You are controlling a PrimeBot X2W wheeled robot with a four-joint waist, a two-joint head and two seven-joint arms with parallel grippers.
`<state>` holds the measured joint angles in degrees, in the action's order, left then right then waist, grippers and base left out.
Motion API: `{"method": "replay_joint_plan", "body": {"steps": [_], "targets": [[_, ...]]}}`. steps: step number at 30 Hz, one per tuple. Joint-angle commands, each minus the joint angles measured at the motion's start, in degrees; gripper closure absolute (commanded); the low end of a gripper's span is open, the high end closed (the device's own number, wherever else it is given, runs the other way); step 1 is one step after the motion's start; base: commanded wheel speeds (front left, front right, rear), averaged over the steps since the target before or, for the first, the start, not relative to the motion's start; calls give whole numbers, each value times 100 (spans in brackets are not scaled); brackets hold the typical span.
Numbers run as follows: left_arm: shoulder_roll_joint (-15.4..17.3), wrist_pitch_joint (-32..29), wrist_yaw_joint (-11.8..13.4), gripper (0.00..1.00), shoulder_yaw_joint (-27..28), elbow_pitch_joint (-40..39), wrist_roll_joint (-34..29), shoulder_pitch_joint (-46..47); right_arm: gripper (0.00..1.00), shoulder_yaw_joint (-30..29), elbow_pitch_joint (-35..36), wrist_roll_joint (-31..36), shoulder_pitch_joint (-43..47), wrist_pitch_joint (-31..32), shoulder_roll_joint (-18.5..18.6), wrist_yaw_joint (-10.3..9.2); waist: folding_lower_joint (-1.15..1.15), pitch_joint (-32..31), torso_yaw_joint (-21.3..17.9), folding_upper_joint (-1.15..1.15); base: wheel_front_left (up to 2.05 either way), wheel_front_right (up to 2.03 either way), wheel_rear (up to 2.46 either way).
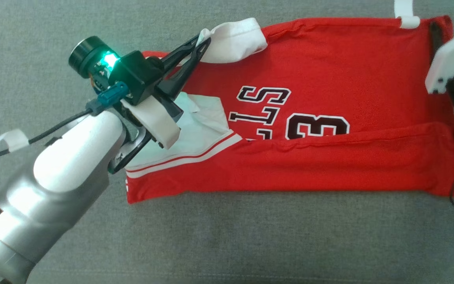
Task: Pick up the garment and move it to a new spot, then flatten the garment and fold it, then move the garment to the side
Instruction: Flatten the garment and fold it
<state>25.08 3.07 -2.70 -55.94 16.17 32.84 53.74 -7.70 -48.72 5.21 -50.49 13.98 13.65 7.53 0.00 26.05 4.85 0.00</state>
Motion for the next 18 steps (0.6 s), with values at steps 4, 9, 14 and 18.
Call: {"method": "replay_joint_plan", "body": {"steps": [4,9,14,18], "targets": [[245,-26,60,100,176,-151,-52,316,100,449,-344,-11,-253,90,72,-4,0,90,38,0,0,0,0],[296,37,139,100,301,29,16,373,100,623,-527,-203,-515,-351,99,-4,0,15,-80,0,0,0,0],[404,122,206,100,535,325,129,542,100,703,-579,-638,-788,-890,-30,-4,0,-118,-275,0,0,0,0],[457,155,206,100,763,671,288,769,100,849,-559,-1140,-986,-1206,-104,-4,0,-181,-421,0,0,0,0]]}}
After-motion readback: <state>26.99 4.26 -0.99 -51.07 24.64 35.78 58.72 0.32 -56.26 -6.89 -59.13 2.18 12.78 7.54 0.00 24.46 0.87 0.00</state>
